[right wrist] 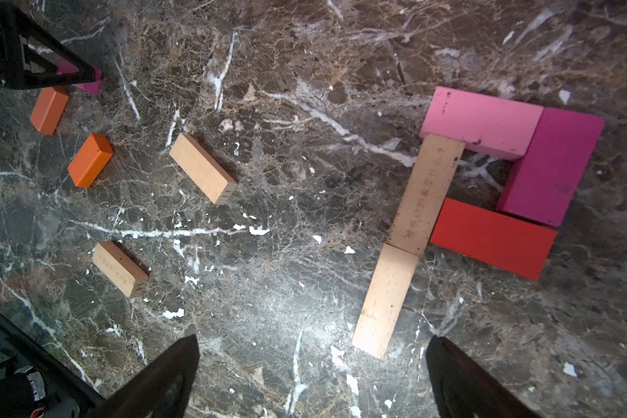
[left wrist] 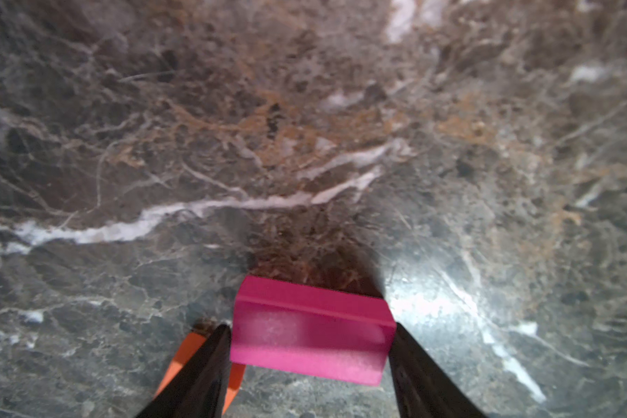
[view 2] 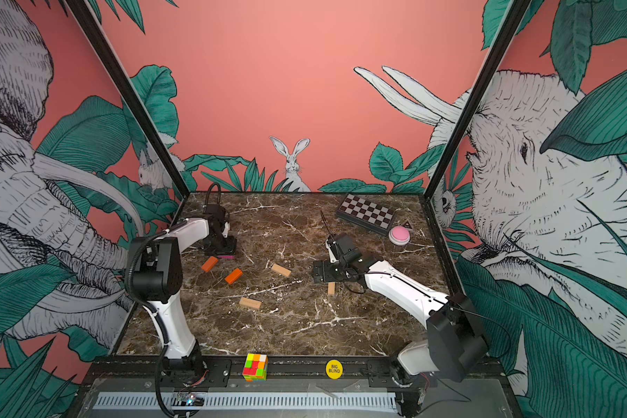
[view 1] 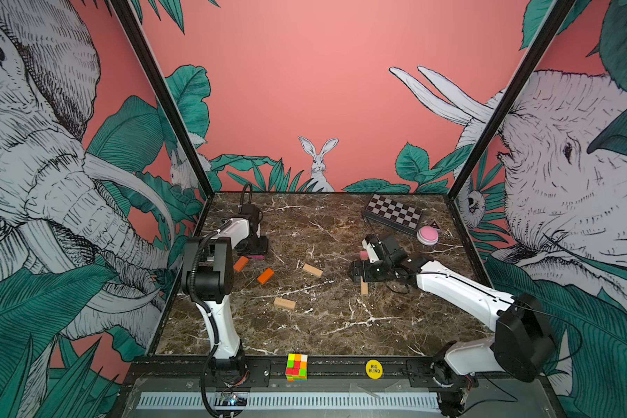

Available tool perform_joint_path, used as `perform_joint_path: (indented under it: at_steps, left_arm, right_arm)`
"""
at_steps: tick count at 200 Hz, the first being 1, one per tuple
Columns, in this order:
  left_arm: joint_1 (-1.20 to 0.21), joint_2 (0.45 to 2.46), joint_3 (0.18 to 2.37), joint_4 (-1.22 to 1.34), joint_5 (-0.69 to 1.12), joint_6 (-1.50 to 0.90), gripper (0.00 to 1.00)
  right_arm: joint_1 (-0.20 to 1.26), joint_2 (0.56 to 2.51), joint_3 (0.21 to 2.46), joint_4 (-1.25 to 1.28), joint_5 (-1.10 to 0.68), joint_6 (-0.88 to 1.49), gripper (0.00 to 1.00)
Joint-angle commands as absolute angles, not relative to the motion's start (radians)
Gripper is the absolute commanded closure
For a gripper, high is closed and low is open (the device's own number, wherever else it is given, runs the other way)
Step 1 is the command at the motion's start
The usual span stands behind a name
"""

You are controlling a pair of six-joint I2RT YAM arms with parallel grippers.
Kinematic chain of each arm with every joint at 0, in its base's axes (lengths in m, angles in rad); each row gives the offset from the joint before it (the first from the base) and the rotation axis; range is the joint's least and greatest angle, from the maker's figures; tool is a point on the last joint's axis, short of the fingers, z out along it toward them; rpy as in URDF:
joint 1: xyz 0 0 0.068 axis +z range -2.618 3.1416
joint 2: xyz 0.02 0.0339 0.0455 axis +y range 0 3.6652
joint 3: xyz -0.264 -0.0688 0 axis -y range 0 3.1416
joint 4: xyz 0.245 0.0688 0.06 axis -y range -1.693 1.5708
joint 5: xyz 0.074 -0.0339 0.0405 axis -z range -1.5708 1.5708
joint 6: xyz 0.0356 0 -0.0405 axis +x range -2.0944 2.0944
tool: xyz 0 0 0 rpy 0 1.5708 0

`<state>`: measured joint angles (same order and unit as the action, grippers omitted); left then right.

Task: Assemble the letter p with building blocks
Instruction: Pick up the building block from the center of the board.

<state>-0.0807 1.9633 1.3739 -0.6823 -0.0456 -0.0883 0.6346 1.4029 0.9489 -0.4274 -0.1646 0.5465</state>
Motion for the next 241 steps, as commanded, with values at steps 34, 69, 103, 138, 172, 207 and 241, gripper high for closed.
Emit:
perform_joint_path:
  at_steps: [34,69,103,138,172,207,241]
  left_arm:
    - [-0.177,1.93,1.349,-0.723,-0.052,-0.22,0.44]
    - [-0.274,1.94,1.393,-0.768,-0.107,-0.358,0.48]
    - [-0.328,1.967,1.44,-0.75,-0.135,-0.442,0.48]
    - [-0.355,2.015,1.52,-0.752,-0.135,-0.449,0.48]
    - [-0.371,2.055,1.554,-0.754,-0.123,-0.452,0.48]
    - [-0.389,2.064,1.57,-0.753,-0.128,-0.457,0.48]
    - [-0.412,2.076,1.574,-0.754,-0.13,-0.477,0.48]
  right_arm:
    - [0.63,1.391,0.957,-0.431,-0.139,0.548,0.02]
    - [0.631,1.415,0.969,-0.422,-0.154,0.553,0.01]
    - [0.63,1.434,0.965,-0.389,-0.178,0.577,0.01]
    - [0.63,1.444,0.962,-0.38,-0.195,0.59,0.01]
    - [0.631,1.443,0.956,-0.375,-0.193,0.601,0.02]
    - [0.631,1.451,0.957,-0.371,-0.2,0.604,0.01]
    - [0.63,1.472,0.962,-0.358,-0.216,0.612,0.01]
